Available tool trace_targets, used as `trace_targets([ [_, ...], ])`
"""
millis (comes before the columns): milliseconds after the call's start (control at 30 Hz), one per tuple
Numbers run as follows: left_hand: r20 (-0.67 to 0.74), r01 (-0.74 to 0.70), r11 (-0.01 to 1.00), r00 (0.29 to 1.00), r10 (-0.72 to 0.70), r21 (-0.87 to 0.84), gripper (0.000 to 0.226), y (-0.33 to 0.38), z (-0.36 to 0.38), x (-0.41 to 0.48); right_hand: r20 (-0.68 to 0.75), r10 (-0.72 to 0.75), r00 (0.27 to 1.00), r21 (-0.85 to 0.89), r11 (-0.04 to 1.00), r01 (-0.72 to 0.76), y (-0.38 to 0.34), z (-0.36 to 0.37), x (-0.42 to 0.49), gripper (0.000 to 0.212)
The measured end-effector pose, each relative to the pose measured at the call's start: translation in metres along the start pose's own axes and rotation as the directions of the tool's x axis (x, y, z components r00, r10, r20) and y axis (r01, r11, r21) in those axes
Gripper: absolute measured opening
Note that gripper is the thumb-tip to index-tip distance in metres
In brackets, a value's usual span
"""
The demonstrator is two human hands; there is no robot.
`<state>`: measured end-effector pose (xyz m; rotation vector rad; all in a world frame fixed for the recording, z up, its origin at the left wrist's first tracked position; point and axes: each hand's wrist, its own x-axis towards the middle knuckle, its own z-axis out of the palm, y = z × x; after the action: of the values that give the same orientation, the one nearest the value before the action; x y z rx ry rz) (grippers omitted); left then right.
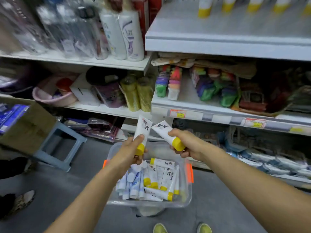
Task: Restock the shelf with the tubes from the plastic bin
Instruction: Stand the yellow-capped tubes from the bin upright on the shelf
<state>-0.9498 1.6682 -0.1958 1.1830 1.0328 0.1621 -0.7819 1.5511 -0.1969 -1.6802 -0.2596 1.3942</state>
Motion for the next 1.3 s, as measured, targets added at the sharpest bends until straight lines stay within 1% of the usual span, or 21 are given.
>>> trace_targets([
  [100,0.039,-0.102,0.994,0.994,0.103,-0.039,0.028,0.031,0.003,-0.013,-0.013,-0.058,0.998,0.144,0.988,0.06,-0.027,-0.001,-0.018,0.021],
  [200,0.075,-0.191,0.978,0.977,0.197,-0.082,0.029,0.062,0.012,-0.025,0.023,-0.164,0.986,0.325,0.934,0.148,-0.053,0.002,-0.039,0.022],
  [267,0.115,-0.253,0.961,0.957,0.266,-0.112,0.03,0.083,0.02,-0.033,0.031,-0.255,0.966,0.349,0.909,0.229,-0.07,0.003,-0.055,0.031],
  [333,0.173,-0.315,0.942,0.928,0.331,-0.113,0.032,0.103,0.028,-0.04,0.023,-0.34,0.94,0.3,0.899,0.318,-0.086,0.001,-0.072,0.04],
  [367,0.197,-0.345,0.933,0.912,0.36,-0.106,0.032,0.113,0.032,-0.043,0.022,-0.373,0.927,0.262,0.897,0.355,-0.094,-0.001,-0.079,0.04],
  [467,0.246,-0.415,0.905,0.871,0.425,-0.095,0.036,0.141,0.046,-0.047,0.002,-0.441,0.897,0.153,0.887,0.436,-0.119,-0.012,-0.098,0.031],
  [600,0.299,-0.453,0.885,0.834,0.463,-0.108,0.036,0.181,0.07,-0.044,-0.034,-0.536,0.843,0.035,0.843,0.537,-0.157,-0.041,-0.114,0.042],
  [700,0.292,-0.474,0.869,0.818,0.495,-0.145,0.035,0.212,0.093,-0.037,-0.112,-0.596,0.795,-0.039,0.802,0.596,-0.189,-0.067,-0.117,0.04],
  [800,0.254,-0.464,0.867,0.829,0.497,-0.183,0.03,0.241,0.116,-0.028,-0.186,-0.633,0.752,-0.181,0.774,0.607,-0.217,-0.099,-0.112,0.037],
  [900,0.233,-0.48,0.852,0.822,0.52,-0.208,0.028,0.267,0.136,-0.012,-0.244,-0.658,0.712,-0.251,0.752,0.609,-0.245,-0.131,-0.103,0.035],
  [967,0.219,-0.494,0.843,0.817,0.534,-0.212,0.029,0.283,0.149,-0.001,-0.28,-0.686,0.671,-0.297,0.727,0.619,-0.264,-0.151,-0.092,0.039],
  [1067,0.203,-0.499,0.843,0.821,0.534,-0.2,0.018,0.303,0.168,0.017,-0.335,-0.714,0.615,-0.381,0.7,0.605,-0.291,-0.181,-0.069,0.047],
  [1133,0.166,-0.503,0.848,0.833,0.527,-0.168,0.016,0.314,0.179,0.03,-0.35,-0.71,0.611,-0.448,0.7,0.557,-0.307,-0.2,-0.054,0.053],
  [1233,0.098,-0.545,0.837,0.831,0.547,-0.048,0.026,0.326,0.192,0.05,-0.348,-0.709,0.613,-0.491,0.695,0.525,-0.324,-0.222,-0.029,0.053],
  [1300,0.071,-0.547,0.837,0.834,0.548,-0.031,0.028,0.332,0.199,0.059,-0.361,-0.718,0.596,-0.505,0.687,0.522,-0.33,-0.232,-0.014,0.05],
])
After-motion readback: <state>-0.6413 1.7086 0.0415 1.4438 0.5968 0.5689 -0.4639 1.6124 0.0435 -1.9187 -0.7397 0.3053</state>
